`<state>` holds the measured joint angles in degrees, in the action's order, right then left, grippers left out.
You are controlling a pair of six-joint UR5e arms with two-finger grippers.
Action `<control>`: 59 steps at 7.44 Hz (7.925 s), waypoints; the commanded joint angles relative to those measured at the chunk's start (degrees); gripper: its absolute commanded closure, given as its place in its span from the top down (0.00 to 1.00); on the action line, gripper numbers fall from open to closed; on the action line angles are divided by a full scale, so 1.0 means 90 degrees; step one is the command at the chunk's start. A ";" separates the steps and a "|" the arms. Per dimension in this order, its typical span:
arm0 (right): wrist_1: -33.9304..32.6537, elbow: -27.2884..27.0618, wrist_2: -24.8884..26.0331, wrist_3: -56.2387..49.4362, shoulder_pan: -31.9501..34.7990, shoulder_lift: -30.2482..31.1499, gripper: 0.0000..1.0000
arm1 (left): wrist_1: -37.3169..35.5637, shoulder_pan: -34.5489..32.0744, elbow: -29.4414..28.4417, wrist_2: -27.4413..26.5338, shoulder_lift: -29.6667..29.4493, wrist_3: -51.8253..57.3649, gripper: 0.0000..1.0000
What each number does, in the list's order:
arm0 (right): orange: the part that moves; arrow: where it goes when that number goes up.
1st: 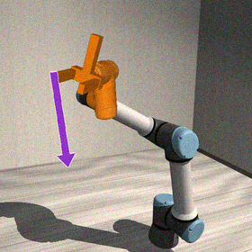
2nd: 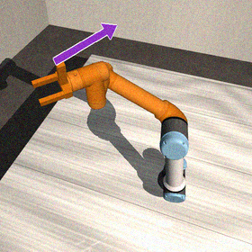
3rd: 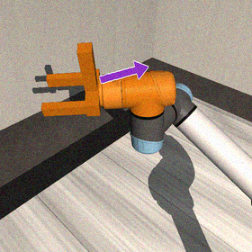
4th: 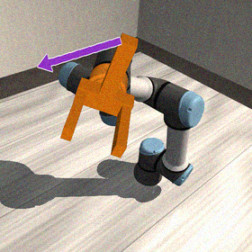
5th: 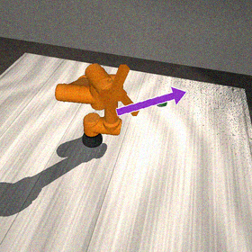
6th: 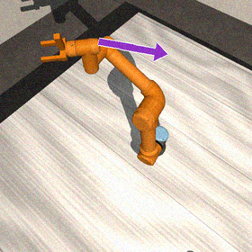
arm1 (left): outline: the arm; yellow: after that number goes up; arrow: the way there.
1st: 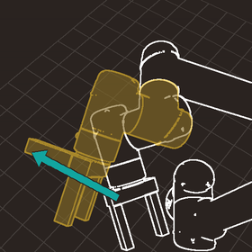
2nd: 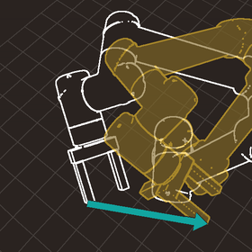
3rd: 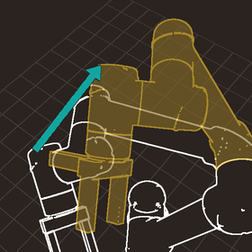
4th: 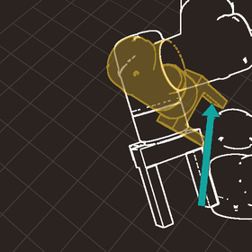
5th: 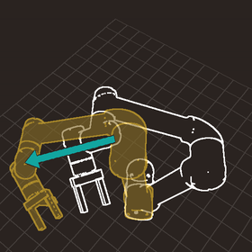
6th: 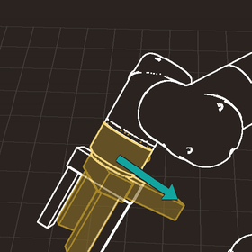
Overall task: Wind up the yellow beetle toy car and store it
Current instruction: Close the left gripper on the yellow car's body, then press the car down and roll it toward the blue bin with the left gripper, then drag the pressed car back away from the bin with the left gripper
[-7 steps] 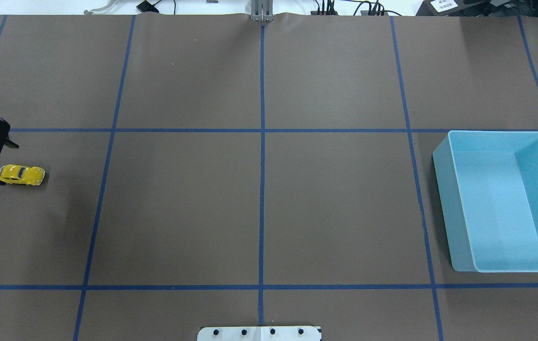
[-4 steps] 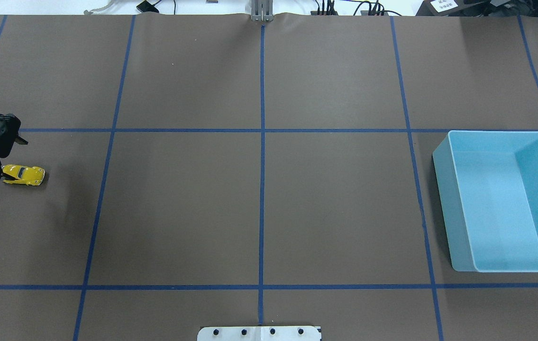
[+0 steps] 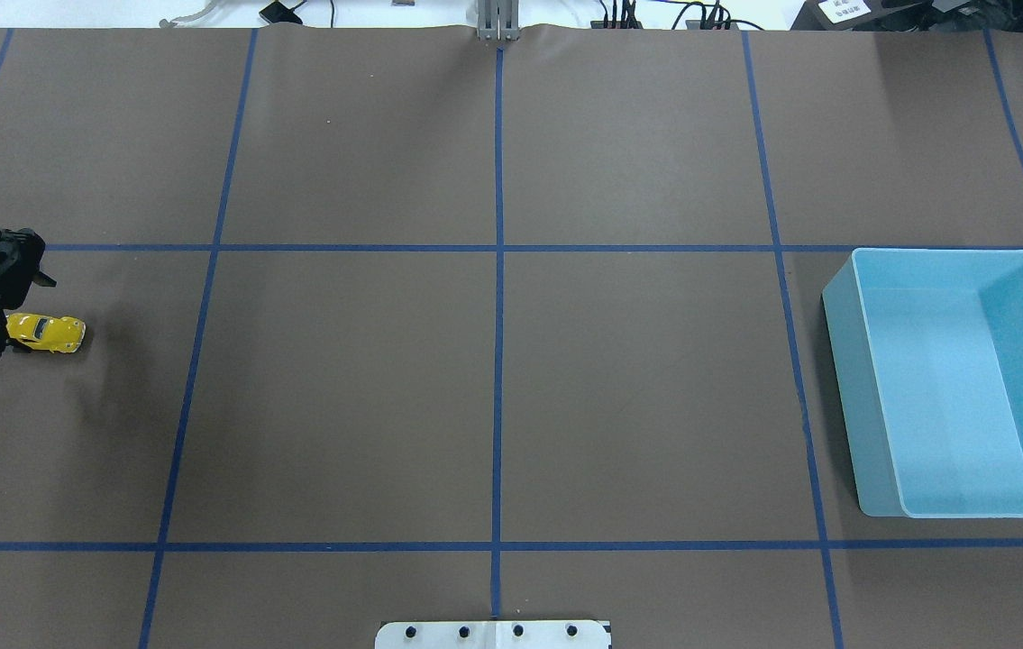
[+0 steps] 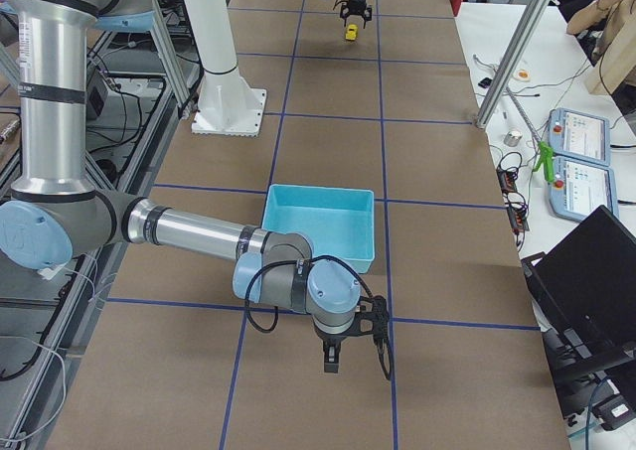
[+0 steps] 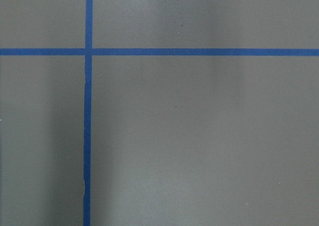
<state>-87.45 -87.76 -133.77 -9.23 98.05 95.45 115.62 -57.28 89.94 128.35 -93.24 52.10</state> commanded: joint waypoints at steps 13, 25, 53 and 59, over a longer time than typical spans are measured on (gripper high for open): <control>0.0000 -0.0004 0.0000 0.0000 0.0004 0.0000 1.00 | 0.0073 0.0329 -0.0267 0.0017 -0.0080 0.0051 0.79; 0.0000 0.0005 0.0010 0.0000 0.0004 0.0000 1.00 | 0.0171 0.0339 0.0807 0.0065 0.0155 -0.0017 0.00; 0.0000 0.0015 0.0000 0.0010 0.0004 0.0000 1.00 | 0.2866 0.0671 -0.0599 0.1227 -0.0041 -0.2136 0.00; 0.0000 0.0015 0.0000 0.0010 -0.0005 0.0000 1.00 | 0.3567 0.0466 -0.1203 0.1433 -0.0012 -0.2087 0.00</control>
<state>-87.45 -87.63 -133.77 -9.14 98.00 95.45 145.97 -52.71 80.41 141.17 -93.34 33.27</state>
